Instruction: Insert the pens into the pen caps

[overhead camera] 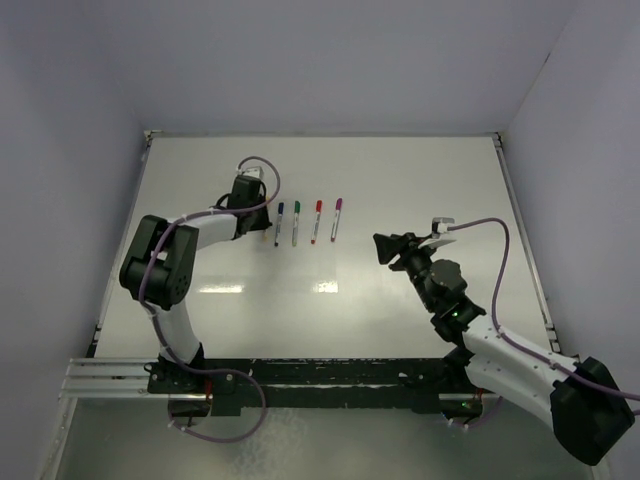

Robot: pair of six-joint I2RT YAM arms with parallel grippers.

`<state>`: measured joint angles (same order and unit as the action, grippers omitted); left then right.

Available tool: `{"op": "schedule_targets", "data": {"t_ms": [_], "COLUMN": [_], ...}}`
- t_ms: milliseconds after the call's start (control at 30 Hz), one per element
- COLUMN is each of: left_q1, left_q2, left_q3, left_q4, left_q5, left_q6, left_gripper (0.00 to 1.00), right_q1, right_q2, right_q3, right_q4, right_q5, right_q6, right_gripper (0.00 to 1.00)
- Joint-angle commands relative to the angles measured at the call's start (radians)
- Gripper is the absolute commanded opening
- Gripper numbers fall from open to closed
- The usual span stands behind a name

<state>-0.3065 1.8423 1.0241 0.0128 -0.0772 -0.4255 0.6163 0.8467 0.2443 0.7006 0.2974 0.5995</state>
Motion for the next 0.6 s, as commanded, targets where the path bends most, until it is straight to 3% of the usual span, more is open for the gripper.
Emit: {"op": "schedule_targets", "data": {"t_ms": [0, 200, 567], "left_q1": [0.01, 0.01, 0.01], "left_q2": [0.036, 0.007, -0.185], "left_q3": [0.019, 0.023, 0.016], "left_q4": [-0.021, -0.023, -0.021], "left_q5": [-0.017, -0.026, -0.024], "left_q6": [0.011, 0.009, 0.02], "left_gripper": [0.2, 0.36, 0.4], "right_q1": [0.002, 0.002, 0.002], "right_q2": [0.012, 0.02, 0.019], "right_q3": [0.03, 0.03, 0.032], "right_q4": [0.027, 0.029, 0.028], "right_q5": [0.009, 0.007, 0.005], "right_q6": [0.012, 0.017, 0.012], "right_gripper": [0.55, 0.54, 0.54]}}
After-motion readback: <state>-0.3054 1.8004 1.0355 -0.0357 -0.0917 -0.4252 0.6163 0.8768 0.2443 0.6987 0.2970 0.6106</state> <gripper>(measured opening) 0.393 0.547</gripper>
